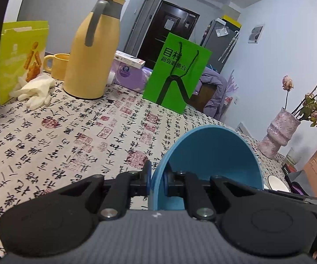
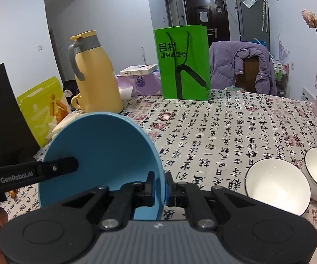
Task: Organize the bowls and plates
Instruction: 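Lift and carry the held blue bowl toward the black paper bag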
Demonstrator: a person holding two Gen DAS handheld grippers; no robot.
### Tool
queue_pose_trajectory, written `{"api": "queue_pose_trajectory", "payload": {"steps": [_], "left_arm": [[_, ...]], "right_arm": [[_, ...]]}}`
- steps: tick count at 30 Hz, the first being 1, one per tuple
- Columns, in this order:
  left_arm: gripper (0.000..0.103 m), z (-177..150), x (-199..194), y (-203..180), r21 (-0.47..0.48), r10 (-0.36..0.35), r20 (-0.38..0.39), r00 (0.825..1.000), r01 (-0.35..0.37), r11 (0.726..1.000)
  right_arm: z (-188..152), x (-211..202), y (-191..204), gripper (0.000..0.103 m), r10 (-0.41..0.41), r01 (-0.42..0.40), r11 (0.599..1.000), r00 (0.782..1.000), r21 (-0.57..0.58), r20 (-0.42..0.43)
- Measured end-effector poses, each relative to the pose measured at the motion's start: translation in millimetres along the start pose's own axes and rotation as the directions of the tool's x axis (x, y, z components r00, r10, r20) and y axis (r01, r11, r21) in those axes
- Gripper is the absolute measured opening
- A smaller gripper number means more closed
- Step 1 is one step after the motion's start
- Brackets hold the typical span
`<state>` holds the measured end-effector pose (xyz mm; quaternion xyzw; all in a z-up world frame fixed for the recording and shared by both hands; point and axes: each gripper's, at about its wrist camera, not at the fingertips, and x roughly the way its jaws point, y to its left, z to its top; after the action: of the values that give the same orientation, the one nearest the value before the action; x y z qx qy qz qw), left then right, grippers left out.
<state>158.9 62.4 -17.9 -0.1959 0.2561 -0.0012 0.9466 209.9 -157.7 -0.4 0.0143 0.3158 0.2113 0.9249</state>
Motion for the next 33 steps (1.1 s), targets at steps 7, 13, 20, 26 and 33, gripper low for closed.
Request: {"api": "queue_pose_trajectory", "payload": {"steps": [7, 13, 20, 26, 33], "left_arm": [[0.011, -4, -17, 11, -0.006, 0.016, 0.014, 1.0, -0.016, 1.0], [0.011, -7, -31, 20, -0.012, 0.028, 0.026, 0.999, -0.028, 1.0], [0.011, -10, -48, 33, -0.024, 0.044, 0.037, 0.998, -0.043, 0.999], [0.011, -12, -57, 46, -0.037, 0.059, 0.043, 0.997, -0.057, 0.998], [0.011, -16, -63, 62, -0.052, 0.078, 0.038, 0.996, -0.076, 0.996]], "right_arm": [[-6, -5, 16, 0.008, 0.016, -0.016, 1.0, 1.0, -0.009, 0.0], [-11, -10, 30, 0.008, 0.03, -0.029, 0.999, 1.0, -0.019, 0.002], [-16, -12, 47, 0.008, 0.046, -0.046, 0.998, 0.999, -0.033, -0.002], [-20, -10, 61, 0.008, 0.062, -0.062, 0.997, 0.998, -0.045, -0.01], [-25, -3, 75, 0.008, 0.078, -0.079, 0.996, 0.997, -0.05, -0.027]]}}
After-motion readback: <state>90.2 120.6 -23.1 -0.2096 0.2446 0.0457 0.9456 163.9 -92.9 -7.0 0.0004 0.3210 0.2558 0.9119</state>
